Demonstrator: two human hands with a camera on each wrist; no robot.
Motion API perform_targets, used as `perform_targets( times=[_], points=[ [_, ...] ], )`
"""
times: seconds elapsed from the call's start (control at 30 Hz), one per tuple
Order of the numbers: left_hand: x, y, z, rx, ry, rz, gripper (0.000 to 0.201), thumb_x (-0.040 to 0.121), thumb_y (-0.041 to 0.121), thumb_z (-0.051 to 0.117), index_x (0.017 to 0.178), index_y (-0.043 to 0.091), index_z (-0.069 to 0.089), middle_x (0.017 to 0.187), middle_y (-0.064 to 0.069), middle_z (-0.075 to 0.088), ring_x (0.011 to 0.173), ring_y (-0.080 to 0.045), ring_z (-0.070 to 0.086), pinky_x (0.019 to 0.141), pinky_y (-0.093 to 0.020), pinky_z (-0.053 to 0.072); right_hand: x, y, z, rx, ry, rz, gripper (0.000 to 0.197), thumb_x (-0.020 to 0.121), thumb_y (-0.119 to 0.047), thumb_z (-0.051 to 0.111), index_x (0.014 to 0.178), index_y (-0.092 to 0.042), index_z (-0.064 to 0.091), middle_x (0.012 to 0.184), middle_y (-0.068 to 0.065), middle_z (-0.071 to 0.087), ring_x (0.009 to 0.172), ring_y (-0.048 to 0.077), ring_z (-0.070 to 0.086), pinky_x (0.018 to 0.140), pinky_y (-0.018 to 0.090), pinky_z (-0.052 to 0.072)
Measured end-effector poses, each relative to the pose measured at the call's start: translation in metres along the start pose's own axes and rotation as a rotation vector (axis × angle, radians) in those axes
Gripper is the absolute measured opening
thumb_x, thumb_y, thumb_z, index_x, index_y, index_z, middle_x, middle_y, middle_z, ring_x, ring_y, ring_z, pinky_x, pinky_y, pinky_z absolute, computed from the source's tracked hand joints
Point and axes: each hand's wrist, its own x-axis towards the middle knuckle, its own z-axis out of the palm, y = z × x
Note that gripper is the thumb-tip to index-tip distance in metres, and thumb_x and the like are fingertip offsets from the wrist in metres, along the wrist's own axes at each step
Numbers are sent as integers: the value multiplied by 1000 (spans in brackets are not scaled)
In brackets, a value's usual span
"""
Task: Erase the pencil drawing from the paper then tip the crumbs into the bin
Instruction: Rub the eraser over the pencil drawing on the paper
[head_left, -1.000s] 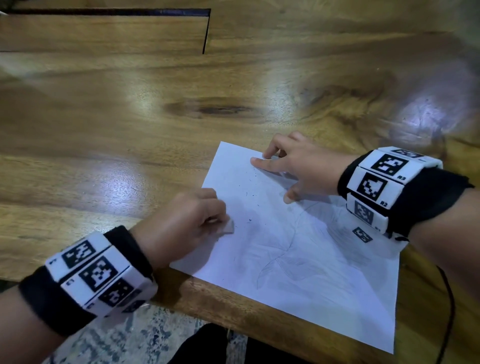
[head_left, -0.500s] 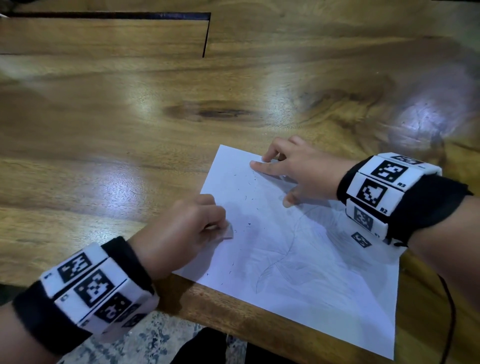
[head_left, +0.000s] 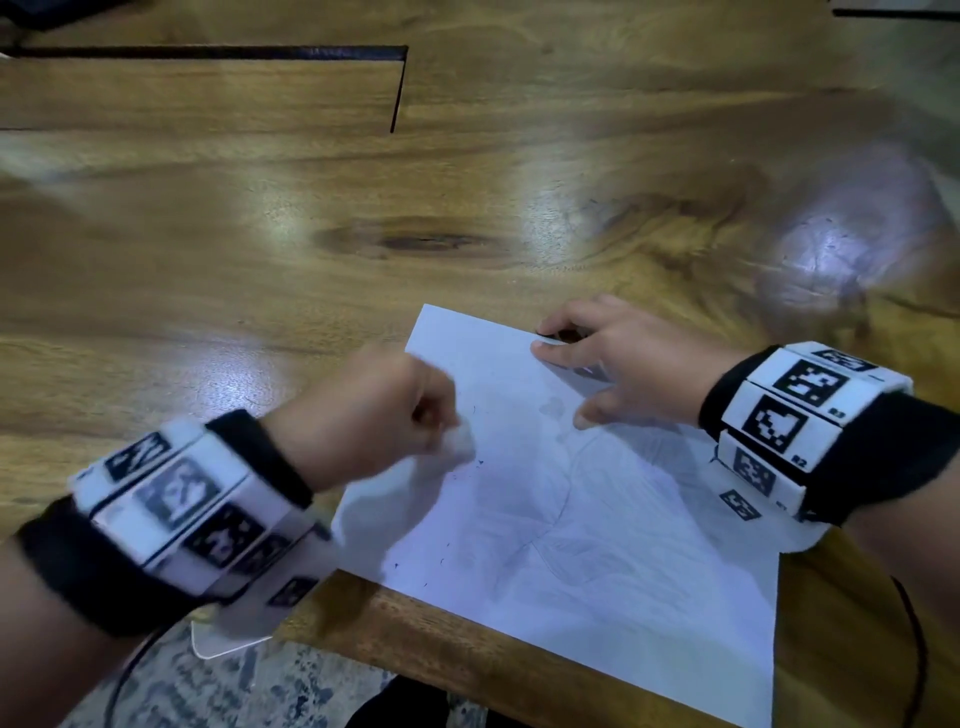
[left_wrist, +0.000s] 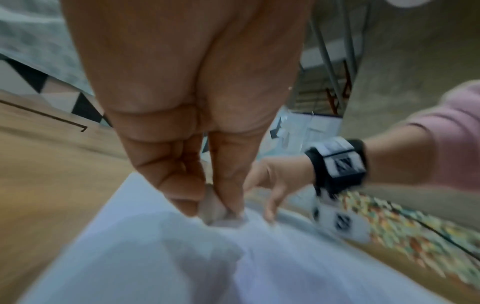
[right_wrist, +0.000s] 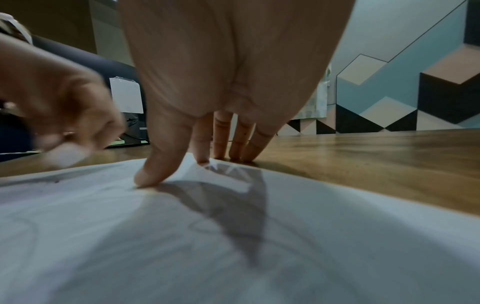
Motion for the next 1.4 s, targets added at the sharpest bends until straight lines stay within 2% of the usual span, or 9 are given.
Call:
perform_targets(
  times=[0.17, 0.3, 0.47, 0.57, 0.67, 0.8, 0.93, 1.1, 1.4],
  points=[
    [53, 10, -5, -141, 209, -132, 10, 71, 7, 71, 78, 11, 67, 55, 7, 50, 49, -2, 41, 44, -8, 30, 0, -2, 3, -60, 4, -2, 76, 76, -38, 73, 142, -26, 37, 139, -9, 33, 120, 11, 25, 97, 26, 36],
    [56, 12, 5, -109, 269, -155, 6, 73, 7, 69, 78, 8, 67, 59, 2, 52, 58, -15, 46, 47, -5, 30, 2, -2, 2, -89, -11, -13, 76, 77, -39, 72, 143, -23, 38, 139, -5, 33, 120, 14, 25, 96, 27, 36],
    [41, 11, 4, -70, 67, -97, 7, 72, 14, 72, 76, 10, 69, 73, -6, 67, 66, -15, 51, 51, -4, 32, 2, -3, 2, -92, -23, 4, 73, 78, -37, 71, 142, -22, 40, 139, -4, 32, 121, 15, 26, 96, 31, 37],
    [54, 9, 1, -119, 134, -99, 6, 71, 9, 72, 76, 7, 68, 75, -10, 68, 67, -18, 53, 55, -14, 37, 1, -3, 2, -90, -32, 3, 72, 78, -36, 71, 141, -21, 41, 139, -4, 32, 120, 15, 25, 96, 31, 37],
    [58, 11, 3, -95, 222, -106, 6, 72, 8, 71, 75, 6, 67, 68, -6, 61, 63, -16, 49, 51, -9, 33, 2, -3, 2, -86, -32, 0, 72, 78, -35, 71, 141, -21, 41, 138, -4, 32, 121, 16, 26, 95, 33, 39],
    [40, 11, 0, -70, -5, -73, 8, 71, 10, 73, 78, 9, 69, 76, -8, 69, 70, -20, 57, 61, -19, 41, 1, -2, 2, -70, -43, 9, 73, 78, -35, 71, 142, -23, 38, 139, -5, 32, 121, 15, 26, 96, 32, 38],
    [37, 11, -1, -5, 7, -76, 11, 72, 10, 71, 82, 13, 70, 79, -3, 68, 73, -15, 54, 60, -9, 34, 2, -2, 1, -39, -26, 13, 75, 74, -35, 75, 140, -24, 41, 134, -6, 36, 117, 14, 28, 93, 33, 41],
    [36, 10, 5, 73, 44, -41, 4, 73, 10, 69, 76, 10, 67, 73, 0, 64, 70, -14, 50, 54, -10, 30, 11, -5, -8, -118, -86, -23, 92, 64, -39, 81, 141, -42, 30, 121, -11, 34, 104, 13, 29, 88, 33, 42],
    [45, 11, -3, 6, -43, -65, 8, 71, 11, 72, 78, 12, 69, 62, 9, 57, 58, -4, 47, 50, -6, 35, 30, -1, -33, -399, -278, -46, 99, 66, -44, 79, 138, -59, 13, 129, -6, 24, 99, 15, 24, 91, 33, 42]
  ],
)
